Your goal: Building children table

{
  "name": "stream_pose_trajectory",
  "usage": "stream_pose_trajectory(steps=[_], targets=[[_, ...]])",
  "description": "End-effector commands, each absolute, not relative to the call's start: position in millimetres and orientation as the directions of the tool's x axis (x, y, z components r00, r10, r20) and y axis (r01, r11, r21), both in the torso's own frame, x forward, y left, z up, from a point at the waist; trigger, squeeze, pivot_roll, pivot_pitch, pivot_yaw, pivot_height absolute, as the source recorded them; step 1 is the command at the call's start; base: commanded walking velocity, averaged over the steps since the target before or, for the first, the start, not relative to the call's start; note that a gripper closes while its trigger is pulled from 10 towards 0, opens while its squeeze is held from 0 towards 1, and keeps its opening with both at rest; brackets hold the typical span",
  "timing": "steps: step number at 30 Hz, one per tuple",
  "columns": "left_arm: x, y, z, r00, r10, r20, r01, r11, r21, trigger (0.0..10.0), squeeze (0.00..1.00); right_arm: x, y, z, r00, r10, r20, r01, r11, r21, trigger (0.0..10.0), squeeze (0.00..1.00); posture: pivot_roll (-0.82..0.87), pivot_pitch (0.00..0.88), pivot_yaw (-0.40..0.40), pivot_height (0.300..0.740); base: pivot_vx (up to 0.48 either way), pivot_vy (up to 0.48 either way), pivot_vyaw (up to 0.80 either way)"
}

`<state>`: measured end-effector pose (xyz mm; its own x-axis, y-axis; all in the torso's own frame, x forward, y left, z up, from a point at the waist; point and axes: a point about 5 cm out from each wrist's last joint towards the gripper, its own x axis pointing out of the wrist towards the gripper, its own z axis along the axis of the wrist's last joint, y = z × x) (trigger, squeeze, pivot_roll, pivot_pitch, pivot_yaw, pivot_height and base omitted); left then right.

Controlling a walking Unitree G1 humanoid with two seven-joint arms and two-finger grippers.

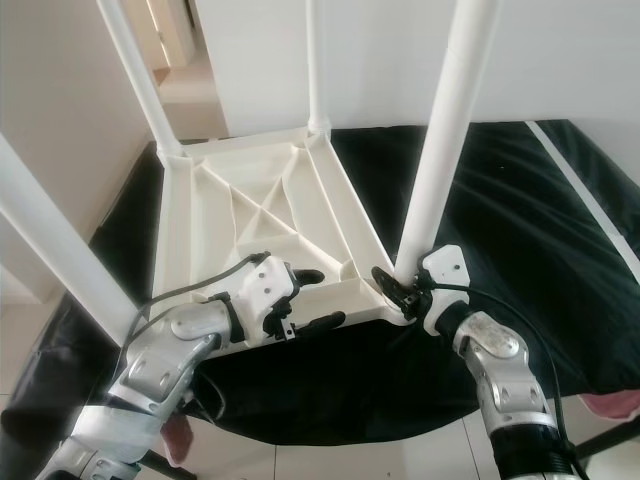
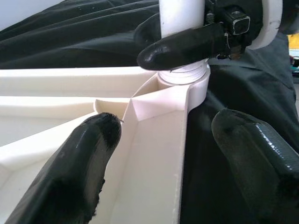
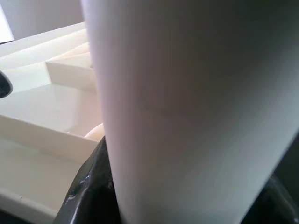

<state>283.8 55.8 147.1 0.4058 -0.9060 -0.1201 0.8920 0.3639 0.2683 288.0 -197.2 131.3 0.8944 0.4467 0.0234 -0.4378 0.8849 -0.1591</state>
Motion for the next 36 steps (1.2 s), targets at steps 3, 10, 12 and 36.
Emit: stream_pose_trajectory(steps=[3,10,12,36], targets=[[282.9,55.0,143.2,0.396,-0.906,-0.146,0.896,0.348,0.276,10.0,0.00,281.7,-203.0,124.3,0.956,0.290,0.034,-0.281,0.946,-0.163,10.0,0.00,-0.13,0.032,0.055,0.740,0.000,0.000,0.00],[283.5,53.6,142.7,0.381,-0.912,-0.153,0.902,0.330,0.279,10.0,0.00,275.2,-193.2,117.6,0.987,0.156,0.026,-0.150,0.978,-0.143,10.0,0.00,-0.14,0.031,0.067,0.740,0.000,0.000,0.00],[283.7,53.4,142.8,0.380,-0.912,-0.154,0.902,0.328,0.280,10.0,0.00,274.2,-191.2,116.7,0.990,0.140,0.025,-0.135,0.981,-0.139,10.0,0.00,-0.14,0.031,0.067,0.740,0.000,0.000,0.00],[286.2,46.8,144.0,0.386,-0.911,-0.143,0.895,0.333,0.296,10.0,0.00,276.9,-141.4,115.4,0.991,-0.130,0.014,0.130,0.991,0.031,10.0,0.00,-0.13,0.001,0.043,0.740,0.000,0.000,0.00]])
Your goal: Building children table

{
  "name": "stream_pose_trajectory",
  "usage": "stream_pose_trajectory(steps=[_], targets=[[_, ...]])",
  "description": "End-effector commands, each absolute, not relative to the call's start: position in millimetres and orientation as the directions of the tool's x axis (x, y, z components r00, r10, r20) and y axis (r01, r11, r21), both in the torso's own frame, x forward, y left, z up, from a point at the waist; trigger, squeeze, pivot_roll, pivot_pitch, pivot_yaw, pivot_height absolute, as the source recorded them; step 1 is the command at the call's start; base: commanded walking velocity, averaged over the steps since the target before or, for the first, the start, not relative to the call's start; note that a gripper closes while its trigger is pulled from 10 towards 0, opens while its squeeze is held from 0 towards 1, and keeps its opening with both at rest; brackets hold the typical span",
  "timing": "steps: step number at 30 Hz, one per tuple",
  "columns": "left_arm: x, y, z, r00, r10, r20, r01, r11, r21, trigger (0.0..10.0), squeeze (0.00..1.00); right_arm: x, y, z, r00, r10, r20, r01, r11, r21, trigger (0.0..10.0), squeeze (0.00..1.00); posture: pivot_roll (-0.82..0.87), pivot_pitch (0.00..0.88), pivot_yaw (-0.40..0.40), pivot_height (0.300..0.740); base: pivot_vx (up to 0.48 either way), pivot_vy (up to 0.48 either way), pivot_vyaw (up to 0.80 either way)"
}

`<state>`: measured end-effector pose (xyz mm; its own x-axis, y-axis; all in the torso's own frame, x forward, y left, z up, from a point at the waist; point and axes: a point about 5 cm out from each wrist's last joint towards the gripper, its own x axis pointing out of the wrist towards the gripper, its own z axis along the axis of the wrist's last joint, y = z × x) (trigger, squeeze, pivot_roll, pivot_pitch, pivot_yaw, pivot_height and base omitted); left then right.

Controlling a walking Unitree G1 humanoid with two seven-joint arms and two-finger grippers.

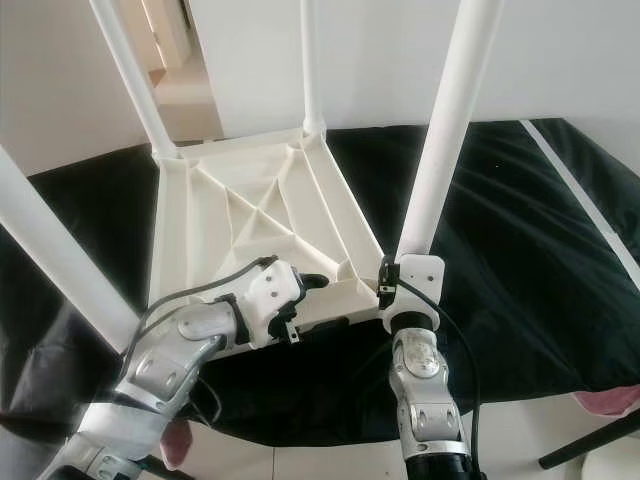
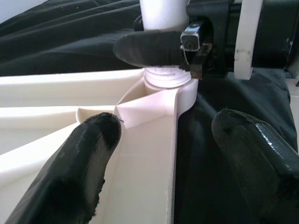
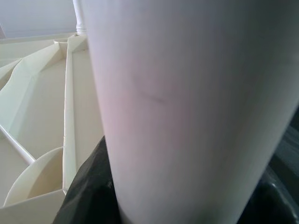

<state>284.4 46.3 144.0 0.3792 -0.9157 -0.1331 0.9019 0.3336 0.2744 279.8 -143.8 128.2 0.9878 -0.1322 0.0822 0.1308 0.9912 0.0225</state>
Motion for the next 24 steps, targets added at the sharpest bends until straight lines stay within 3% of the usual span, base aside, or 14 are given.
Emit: stream_pose_trajectory(steps=[1,5,6,7,18,19,20,23,24], targets=[[286.1,46.6,144.1,0.388,-0.911,-0.141,0.894,0.334,0.297,10.0,0.00,278.1,-145.4,116.1,0.989,-0.148,0.010,0.148,0.988,0.034,10.0,0.00,-0.13,0.001,0.043,0.740,0.000,0.000,0.00],[285.8,46.7,143.6,0.388,-0.911,-0.141,0.894,0.335,0.297,10.0,0.00,279.6,-147.2,117.4,0.990,-0.142,0.018,0.142,0.990,0.023,10.0,0.00,-0.13,0.000,0.040,0.740,0.000,0.000,0.00],[285.7,46.8,143.4,0.389,-0.911,-0.141,0.894,0.335,0.298,10.0,0.00,280.2,-147.9,118.5,0.990,-0.139,0.024,0.138,0.990,0.023,10.0,0.79,-0.13,0.000,0.040,0.740,0.000,0.000,0.00],[285.8,47.0,143.5,0.389,-0.910,-0.140,0.893,0.336,0.298,10.0,0.00,280.8,-148.3,120.7,0.992,-0.123,0.038,0.122,0.992,0.021,10.0,1.00,-0.13,0.000,0.039,0.740,0.000,0.000,0.00],[286.9,47.8,144.5,0.394,-0.909,-0.138,0.891,0.340,0.300,10.0,0.00,275.5,-158.6,132.4,0.993,0.002,0.119,-0.004,1.000,0.012,10.0,1.00,-0.13,0.006,0.044,0.740,0.000,0.000,0.00],[286.8,47.9,144.5,0.394,-0.909,-0.138,0.891,0.341,0.300,10.0,0.00,273.4,-163.7,132.4,0.992,0.033,0.118,-0.034,0.999,0.008,10.0,0.70,-0.14,0.007,0.045,0.740,0.000,0.000,0.00],[286.7,47.9,144.5,0.394,-0.909,-0.137,0.891,0.341,0.300,10.0,0.00,271.1,-168.3,132.8,0.990,0.068,0.121,-0.068,0.998,-0.005,10.0,0.00,-0.14,0.010,0.046,0.740,0.000,0.000,0.00],[286.8,48.0,144.6,0.394,-0.909,-0.137,0.891,0.341,0.299,10.0,0.00,268.0,-172.3,132.6,0.983,0.137,0.121,-0.134,0.991,-0.030,10.0,0.00,-0.14,0.010,0.046,0.740,0.000,0.000,0.00],[287.1,48.2,145.0,0.395,-0.909,-0.135,0.890,0.342,0.301,10.0,0.00,264.3,-176.2,130.9,0.964,0.244,0.103,-0.237,0.968,-0.076,10.0,0.00,-0.14,0.012,0.047,0.740,0.000,0.000,0.00]])
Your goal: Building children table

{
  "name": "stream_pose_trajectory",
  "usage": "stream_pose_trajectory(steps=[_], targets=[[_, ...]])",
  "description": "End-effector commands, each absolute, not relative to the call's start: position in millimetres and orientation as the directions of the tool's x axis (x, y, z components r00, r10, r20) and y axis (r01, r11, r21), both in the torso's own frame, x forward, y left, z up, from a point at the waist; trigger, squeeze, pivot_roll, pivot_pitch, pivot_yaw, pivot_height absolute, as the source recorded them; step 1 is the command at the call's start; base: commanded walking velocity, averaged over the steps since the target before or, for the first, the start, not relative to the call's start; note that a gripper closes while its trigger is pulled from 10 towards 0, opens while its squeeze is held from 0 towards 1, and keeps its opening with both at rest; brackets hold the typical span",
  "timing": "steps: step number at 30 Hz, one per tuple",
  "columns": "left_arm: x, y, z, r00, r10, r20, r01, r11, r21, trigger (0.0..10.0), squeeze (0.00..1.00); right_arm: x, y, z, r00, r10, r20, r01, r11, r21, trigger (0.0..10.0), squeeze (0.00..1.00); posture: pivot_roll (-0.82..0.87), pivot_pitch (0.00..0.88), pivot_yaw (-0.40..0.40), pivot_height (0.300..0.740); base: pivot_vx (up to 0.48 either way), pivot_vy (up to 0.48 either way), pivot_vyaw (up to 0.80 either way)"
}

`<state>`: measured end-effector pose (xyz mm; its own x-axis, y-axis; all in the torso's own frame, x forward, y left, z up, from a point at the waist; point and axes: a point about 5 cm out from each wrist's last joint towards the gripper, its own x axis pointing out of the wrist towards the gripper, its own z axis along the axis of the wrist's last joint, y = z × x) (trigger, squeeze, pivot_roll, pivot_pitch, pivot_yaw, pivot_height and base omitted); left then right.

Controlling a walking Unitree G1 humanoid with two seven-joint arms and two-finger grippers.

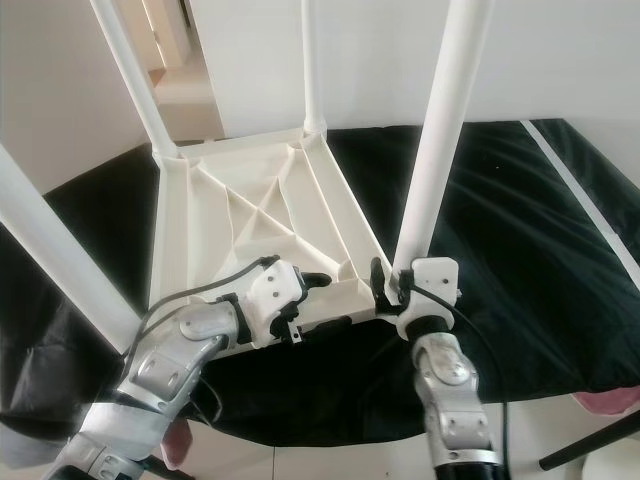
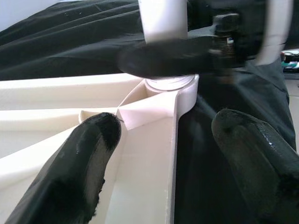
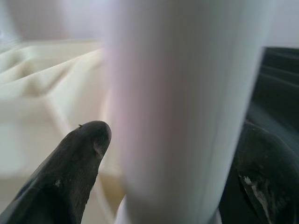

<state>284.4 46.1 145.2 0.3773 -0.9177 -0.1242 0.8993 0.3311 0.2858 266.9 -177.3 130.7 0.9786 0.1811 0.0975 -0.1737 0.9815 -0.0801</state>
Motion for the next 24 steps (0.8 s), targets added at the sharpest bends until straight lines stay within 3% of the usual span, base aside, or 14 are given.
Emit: stream_pose_trajectory(steps=[1,10,17,24], targets=[[287.3,48.2,145.2,0.395,-0.909,-0.135,0.890,0.342,0.301,10.0,0.00,263.6,-176.7,129.7,0.955,0.282,0.090,-0.275,0.958,-0.083,10.0,0.00,-0.14,0.012,0.048,0.740,0.000,0.000,0.00],[289.2,49.7,147.8,0.400,-0.907,-0.134,0.886,0.345,0.311,10.0,0.00,282.1,-196.3,135.3,0.913,0.408,0.030,-0.394,0.898,-0.198,10.0,0.00,-0.13,0.012,0.047,0.740,0.000,0.000,0.00],[290.1,50.0,148.9,0.403,-0.906,-0.131,0.883,0.348,0.314,10.0,0.00,292.0,-197.7,141.1,0.891,0.453,0.015,-0.437,0.868,-0.235,10.0,0.00,-0.12,0.007,0.046,0.740,0.000,0.000,0.00],[293.4,51.1,152.5,0.414,-0.902,-0.125,0.876,0.356,0.326,10.0,0.00,310.9,-191.0,138.4,0.813,0.578,-0.069,-0.571,0.770,-0.283,10.0,0.00,-0.11,0.000,0.043,0.740,0.000,0.000,0.00]])
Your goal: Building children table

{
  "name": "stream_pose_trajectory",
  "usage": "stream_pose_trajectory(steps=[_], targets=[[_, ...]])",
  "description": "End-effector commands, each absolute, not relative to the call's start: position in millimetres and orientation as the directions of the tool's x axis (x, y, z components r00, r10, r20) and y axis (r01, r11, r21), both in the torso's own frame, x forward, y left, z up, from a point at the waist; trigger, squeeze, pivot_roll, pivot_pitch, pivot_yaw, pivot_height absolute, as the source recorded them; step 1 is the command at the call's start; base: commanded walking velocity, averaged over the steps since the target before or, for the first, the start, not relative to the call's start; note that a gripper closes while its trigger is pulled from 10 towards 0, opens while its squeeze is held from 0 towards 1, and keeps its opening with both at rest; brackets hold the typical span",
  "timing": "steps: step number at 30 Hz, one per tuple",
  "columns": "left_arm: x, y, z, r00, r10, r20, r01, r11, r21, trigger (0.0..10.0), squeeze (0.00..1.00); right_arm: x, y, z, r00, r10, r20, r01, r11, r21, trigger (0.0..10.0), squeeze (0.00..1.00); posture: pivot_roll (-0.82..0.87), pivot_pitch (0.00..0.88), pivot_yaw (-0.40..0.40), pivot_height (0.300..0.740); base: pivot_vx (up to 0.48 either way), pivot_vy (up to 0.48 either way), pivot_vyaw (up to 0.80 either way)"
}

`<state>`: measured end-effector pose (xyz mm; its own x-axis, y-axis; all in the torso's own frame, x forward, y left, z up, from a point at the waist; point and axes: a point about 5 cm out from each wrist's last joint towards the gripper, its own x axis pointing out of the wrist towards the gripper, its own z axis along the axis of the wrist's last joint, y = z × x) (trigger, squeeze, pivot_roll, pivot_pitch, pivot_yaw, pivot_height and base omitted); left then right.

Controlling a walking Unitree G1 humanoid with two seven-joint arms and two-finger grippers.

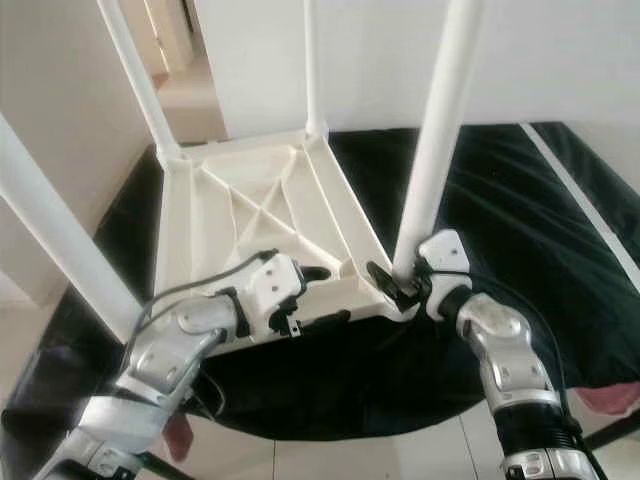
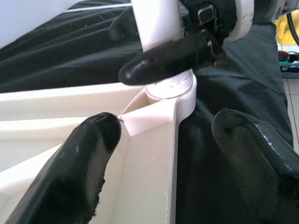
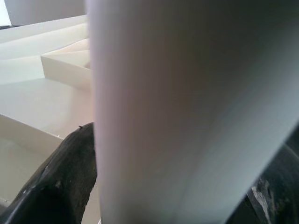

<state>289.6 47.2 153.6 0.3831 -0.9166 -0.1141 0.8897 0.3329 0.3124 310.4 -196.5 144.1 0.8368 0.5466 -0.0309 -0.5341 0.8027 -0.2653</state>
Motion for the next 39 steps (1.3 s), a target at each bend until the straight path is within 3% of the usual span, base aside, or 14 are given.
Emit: stream_pose_trajectory(steps=[1,3,4,15,16,17,18,27,34,39], targets=[[293.7,50.9,152.8,0.414,-0.902,-0.124,0.875,0.357,0.327,10.0,0.00,311.3,-189.6,137.0,0.804,0.589,-0.082,-0.585,0.759,-0.286,4.2,0.00,-0.11,0.000,0.041,0.740,0.000,0.000,0.00],[293.9,50.8,153.1,0.415,-0.901,-0.123,0.874,0.357,0.329,10.0,0.00,311.4,-188.1,135.4,0.794,0.601,-0.094,-0.600,0.747,-0.286,4.2,0.00,-0.11,0.000,0.041,0.740,0.000,0.000,0.00],[294.2,50.6,153.4,0.416,-0.901,-0.122,0.874,0.358,0.330,10.0,0.00,311.6,-187.6,133.8,0.791,0.603,-0.105,-0.605,0.744,-0.282,0.0,0.00,-0.10,0.000,0.039,0.740,0.000,0.000,0.00],[291.8,51.5,151.9,0.415,-0.901,-0.124,0.874,0.357,0.330,10.0,0.00,307.3,-195.3,120.9,0.776,0.609,-0.164,-0.629,0.730,-0.268,0.0,0.00,-0.10,0.000,0.039,0.740,0.000,0.000,0.00],[291.5,51.5,151.7,0.414,-0.902,-0.125,0.875,0.356,0.327,10.0,0.00,306.4,-198.3,120.3,0.796,0.583,-0.160,-0.604,0.752,-0.265,6.6,0.00,-0.11,0.003,0.040,0.740,0.000,0.000,0.00],[291.5,51.5,151.7,0.414,-0.902,-0.125,0.875,0.356,0.327,10.0,0.00,306.4,-198.3,120.3,0.796,0.583,-0.160,-0.604,0.752,-0.265,6.6,0.00,-0.11,0.003,0.040,0.740,0.000,0.000,0.00],[291.3,51.5,151.6,0.412,-0.903,-0.125,0.877,0.355,0.325,10.0,0.00,305.1,-200.7,119.5,0.808,0.567,-0.159,-0.589,0.771,-0.244,10.0,0.00,-0.11,0.004,0.040,0.740,0.000,0.000,0.00],[289.2,51.7,148.7,0.401,-0.906,-0.135,0.884,0.344,0.318,10.0,0.00,295.9,-207.5,123.9,0.893,0.442,-0.091,-0.448,0.846,-0.288,10.0,0.00,-0.12,0.019,0.049,0.740,0.000,0.000,0.00],[288.2,53.6,147.6,0.392,-0.908,-0.147,0.890,0.334,0.310,10.0,0.00,288.6,-209.8,123.7,0.950,0.309,-0.038,-0.308,0.918,-0.248,10.0,0.00,-0.12,0.028,0.058,0.740,0.000,0.000,0.00],[280.3,66.8,138.1,0.363,-0.910,-0.200,0.907,0.295,0.301,10.0,0.00,273.6,-203.0,116.2,0.989,0.145,-0.012,-0.145,0.980,-0.136,10.0,0.00,-0.11,0.039,0.064,0.740,0.000,0.000,0.00]])
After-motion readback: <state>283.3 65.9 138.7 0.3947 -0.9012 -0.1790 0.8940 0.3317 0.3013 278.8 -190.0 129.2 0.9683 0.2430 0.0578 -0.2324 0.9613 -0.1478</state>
